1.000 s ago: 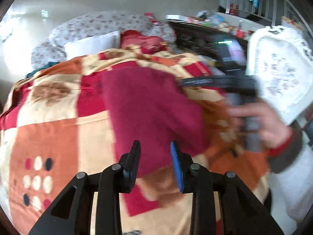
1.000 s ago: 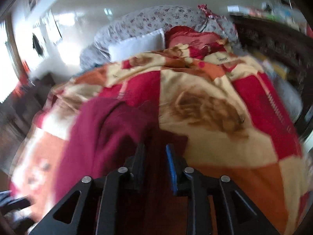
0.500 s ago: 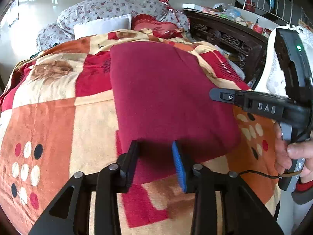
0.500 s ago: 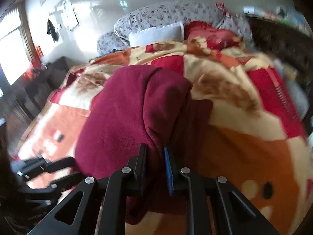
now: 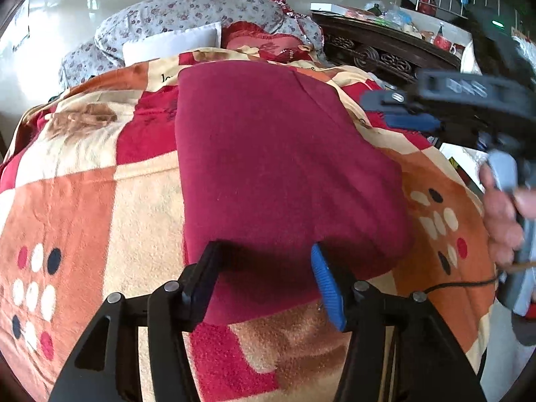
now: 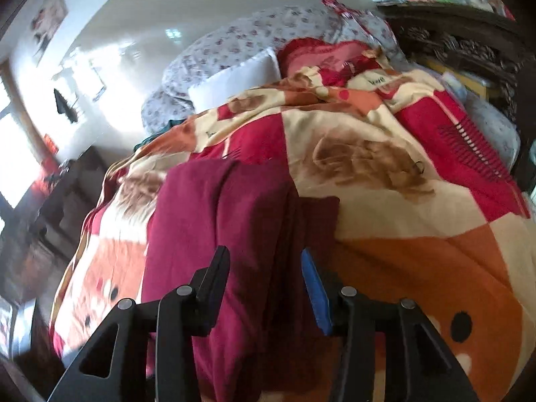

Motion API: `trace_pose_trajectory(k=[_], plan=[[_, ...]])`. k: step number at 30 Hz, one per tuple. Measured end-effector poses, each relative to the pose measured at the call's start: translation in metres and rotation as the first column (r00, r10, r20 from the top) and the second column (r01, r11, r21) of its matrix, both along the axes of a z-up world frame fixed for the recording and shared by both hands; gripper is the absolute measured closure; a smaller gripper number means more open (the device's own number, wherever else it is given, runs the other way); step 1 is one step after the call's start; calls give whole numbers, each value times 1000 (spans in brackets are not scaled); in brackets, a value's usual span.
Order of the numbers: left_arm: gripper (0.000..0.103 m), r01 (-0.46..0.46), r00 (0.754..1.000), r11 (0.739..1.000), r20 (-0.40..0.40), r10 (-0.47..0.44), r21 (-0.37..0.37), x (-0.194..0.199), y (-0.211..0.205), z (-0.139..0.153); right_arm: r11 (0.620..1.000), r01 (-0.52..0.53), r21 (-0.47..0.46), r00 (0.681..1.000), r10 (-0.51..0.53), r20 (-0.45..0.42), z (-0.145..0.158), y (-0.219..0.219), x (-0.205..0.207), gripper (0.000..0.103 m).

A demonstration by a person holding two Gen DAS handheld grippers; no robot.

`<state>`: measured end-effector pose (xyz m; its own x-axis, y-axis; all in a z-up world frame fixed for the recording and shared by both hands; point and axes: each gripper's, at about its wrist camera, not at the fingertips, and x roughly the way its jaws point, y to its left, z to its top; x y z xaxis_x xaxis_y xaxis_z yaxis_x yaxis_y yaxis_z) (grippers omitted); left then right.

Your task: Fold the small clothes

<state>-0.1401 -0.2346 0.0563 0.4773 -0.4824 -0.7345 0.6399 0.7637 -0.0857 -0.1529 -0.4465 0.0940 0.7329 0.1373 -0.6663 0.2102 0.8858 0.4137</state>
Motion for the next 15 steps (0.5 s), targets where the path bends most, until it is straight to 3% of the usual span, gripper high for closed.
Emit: trace_pose_trajectory(k=[4,6,7,10,12,15], plan=[[43,8,1000,1000,5,-8,1,-2,-3,-2,999,-19,50,999,21,-27,-18,4,28,61],[41,10,1000,1000,3,-10,1,-1,-4,-3,999,-15,-33,1000,14,-18,-14,8,32,87],[40,10,1000,1000,1,-10,0,0,-5,-3,993,-11,-117,1000,10,-5,-8,13,32,91],[36,18,1000,1000,-3,-18,-11,1,-7,-2,946,31,-323,999,-39,-19,-8,21,42,94],[33,18,1000,1000,-6,-18,-17,2,-9,-3,939,28,-341,996,-55,-69,-25,19,52,94],[32,13,1000,1000,15,-13,-3,-1,-13,-3,938,33,-344,997,-52,-47,-21,17,46,94]])
